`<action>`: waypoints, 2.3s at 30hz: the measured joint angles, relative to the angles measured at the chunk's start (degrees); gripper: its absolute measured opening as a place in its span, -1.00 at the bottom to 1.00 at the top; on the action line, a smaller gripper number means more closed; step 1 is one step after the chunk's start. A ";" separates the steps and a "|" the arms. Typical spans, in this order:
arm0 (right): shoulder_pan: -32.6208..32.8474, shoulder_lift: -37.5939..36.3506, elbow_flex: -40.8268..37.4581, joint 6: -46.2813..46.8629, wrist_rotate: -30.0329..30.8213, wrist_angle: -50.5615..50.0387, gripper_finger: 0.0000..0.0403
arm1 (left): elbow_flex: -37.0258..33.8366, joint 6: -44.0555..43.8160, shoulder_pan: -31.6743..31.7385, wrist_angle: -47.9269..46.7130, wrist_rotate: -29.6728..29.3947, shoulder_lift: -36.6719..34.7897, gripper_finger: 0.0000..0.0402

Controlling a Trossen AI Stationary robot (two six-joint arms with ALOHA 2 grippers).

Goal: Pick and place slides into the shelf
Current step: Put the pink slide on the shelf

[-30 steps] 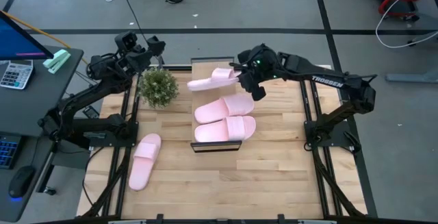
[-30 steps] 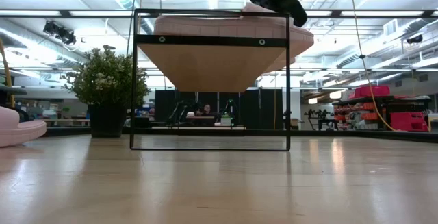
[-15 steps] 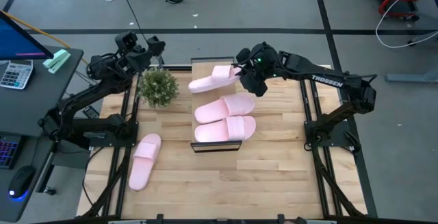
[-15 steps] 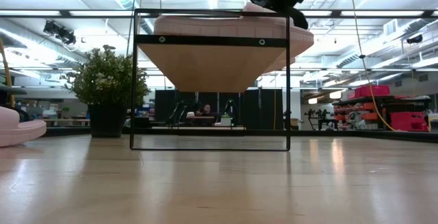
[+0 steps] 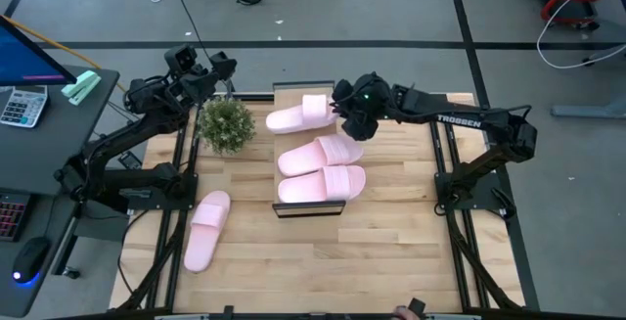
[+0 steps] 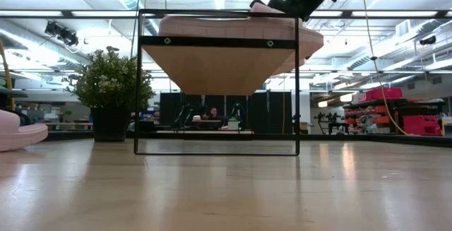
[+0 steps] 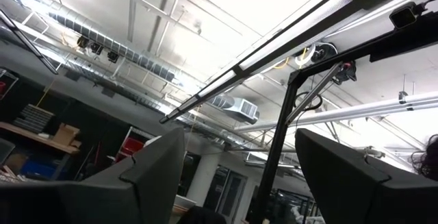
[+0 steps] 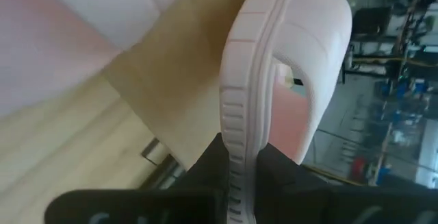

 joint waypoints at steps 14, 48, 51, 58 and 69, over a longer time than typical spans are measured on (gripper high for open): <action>0.02 -0.04 -8.41 -5.69 0.56 6.99 -0.83 | -0.02 -1.46 0.00 -0.04 -0.02 0.00 0.40; 1.20 -1.05 -8.19 -2.91 2.90 7.40 -0.83 | -0.04 -1.35 0.02 -0.11 0.00 0.02 0.40; 1.20 -1.06 -8.19 -2.91 3.83 7.39 -0.83 | -0.04 -1.34 0.02 -0.11 0.00 0.02 0.40; 1.16 -1.88 -8.16 -2.73 4.42 3.53 -0.83 | -0.04 -1.31 0.02 -0.11 0.02 0.02 0.40; 2.64 -4.15 -8.10 -1.23 4.45 0.09 -0.83 | -0.04 -0.72 0.02 -0.70 0.02 0.07 0.40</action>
